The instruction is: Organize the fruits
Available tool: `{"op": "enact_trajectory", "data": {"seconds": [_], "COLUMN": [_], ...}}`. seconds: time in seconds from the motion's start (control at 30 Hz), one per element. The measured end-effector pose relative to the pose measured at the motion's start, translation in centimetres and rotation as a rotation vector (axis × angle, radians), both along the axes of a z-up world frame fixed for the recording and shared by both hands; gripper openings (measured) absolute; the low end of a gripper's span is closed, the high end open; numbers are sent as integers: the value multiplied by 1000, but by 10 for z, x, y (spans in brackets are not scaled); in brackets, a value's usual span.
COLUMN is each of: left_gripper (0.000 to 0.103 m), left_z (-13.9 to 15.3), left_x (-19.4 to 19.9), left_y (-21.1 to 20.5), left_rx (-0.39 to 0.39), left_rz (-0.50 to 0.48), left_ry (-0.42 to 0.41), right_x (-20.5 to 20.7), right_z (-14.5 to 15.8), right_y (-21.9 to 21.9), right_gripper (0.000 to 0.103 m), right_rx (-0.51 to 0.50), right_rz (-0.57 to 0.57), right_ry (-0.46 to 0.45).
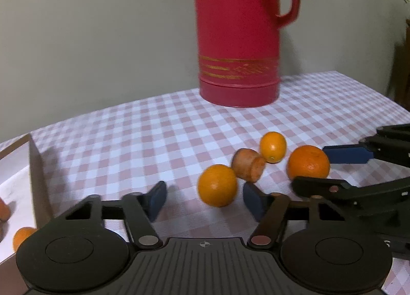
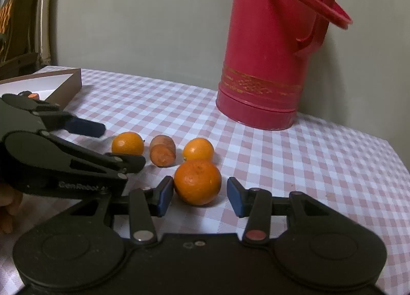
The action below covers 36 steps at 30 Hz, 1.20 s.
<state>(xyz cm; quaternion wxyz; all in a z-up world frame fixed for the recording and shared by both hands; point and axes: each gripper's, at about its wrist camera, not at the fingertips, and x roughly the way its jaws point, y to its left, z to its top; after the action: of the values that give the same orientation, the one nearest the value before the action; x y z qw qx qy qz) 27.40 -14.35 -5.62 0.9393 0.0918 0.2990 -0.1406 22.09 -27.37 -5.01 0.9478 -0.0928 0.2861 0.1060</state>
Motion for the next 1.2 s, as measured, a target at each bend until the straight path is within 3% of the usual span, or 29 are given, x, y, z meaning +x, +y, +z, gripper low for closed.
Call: {"op": "enact_trajectory", "data": {"seconds": [0.13, 0.57, 0.8, 1.2], "left_gripper": [33, 33, 33, 33], "left_z": [0, 14, 33, 37], "left_x": [-4, -35, -72, -141], "left_y": [-10, -3, 3, 35], "left_rx": [3, -17, -39, -35], "left_rz": [-26, 5, -1, 62], "left_ry": [-11, -69, -106, -131], "right_x": [2, -16, -51, -116], "right_z": [-1, 12, 29, 37], "right_y": [-2, -12, -20, -4], "right_gripper": [32, 31, 31, 31], "right_rx": [16, 39, 51, 32], "right_rz": [6, -25, -54, -35], "right_ry": [12, -23, -62, -70]}}
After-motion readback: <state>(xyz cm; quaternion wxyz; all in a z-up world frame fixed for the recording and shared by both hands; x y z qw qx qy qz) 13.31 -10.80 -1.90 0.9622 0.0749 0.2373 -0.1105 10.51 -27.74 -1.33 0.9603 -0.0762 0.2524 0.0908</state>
